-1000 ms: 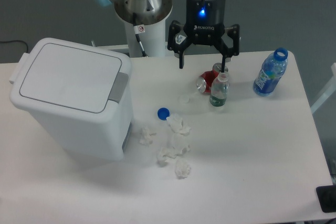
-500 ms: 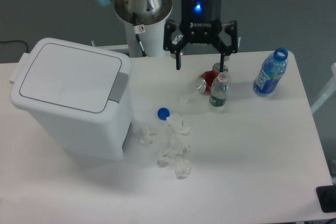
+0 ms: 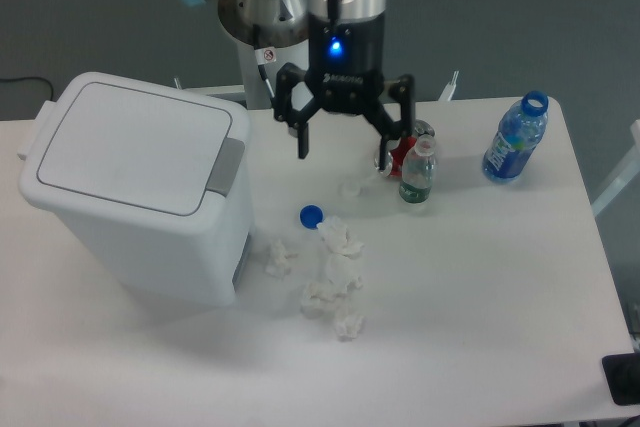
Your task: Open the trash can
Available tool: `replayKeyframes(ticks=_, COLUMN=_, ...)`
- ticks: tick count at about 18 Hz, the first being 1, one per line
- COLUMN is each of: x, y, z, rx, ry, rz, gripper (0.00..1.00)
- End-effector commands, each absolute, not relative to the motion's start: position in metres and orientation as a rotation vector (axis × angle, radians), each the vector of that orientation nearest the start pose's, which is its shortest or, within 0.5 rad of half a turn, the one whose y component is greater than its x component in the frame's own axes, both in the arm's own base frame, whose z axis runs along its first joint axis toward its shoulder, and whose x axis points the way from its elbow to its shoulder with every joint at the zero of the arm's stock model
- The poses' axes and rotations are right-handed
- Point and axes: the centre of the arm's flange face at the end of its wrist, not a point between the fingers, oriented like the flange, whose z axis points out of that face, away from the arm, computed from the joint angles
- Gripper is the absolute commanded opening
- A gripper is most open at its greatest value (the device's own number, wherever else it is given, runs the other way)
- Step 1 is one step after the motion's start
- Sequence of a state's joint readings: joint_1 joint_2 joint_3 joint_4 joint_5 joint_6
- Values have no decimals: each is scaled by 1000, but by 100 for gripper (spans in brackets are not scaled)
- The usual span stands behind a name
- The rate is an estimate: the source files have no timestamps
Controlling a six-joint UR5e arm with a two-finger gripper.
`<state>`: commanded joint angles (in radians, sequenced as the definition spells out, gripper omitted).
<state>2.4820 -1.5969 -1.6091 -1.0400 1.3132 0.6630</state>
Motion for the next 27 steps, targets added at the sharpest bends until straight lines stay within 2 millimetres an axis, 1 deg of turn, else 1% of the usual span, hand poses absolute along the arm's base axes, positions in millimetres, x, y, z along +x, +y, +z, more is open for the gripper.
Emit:
replayKeyframes(ticks=2, x=-323, y=455, z=522, rx=-2591, ry=-291, rz=156, gripper=100)
replayKeyframes(ticks=4, x=-322, y=455, z=522, rx=-2585, ry=-309, rz=145, gripper=100)
replayKeyframes(ticks=10, x=-319, y=460, z=507, rx=-2576, ry=-297, rz=64, gripper=100)
replayKeyframes(ticks=13, x=-317, y=462, z=512, rx=-2569, ry=-285, rz=68, gripper=100)
replayKeyframes(ticks=15, x=-310, y=466, z=509, rx=-2575, ry=-273, rz=55, gripper=100)
replayKeyframes(ticks=18, x=-308, y=466, z=505, rx=-2580, ry=-282, rz=44, gripper=100)
replayKeyframes(ticks=20, x=-304, y=470, z=503, rx=-2584, ry=-271, rz=35, gripper=100)
replayKeyframes(ticks=27, x=-300, y=472, z=502, rx=-2585, ry=-261, rz=29, gripper=100)
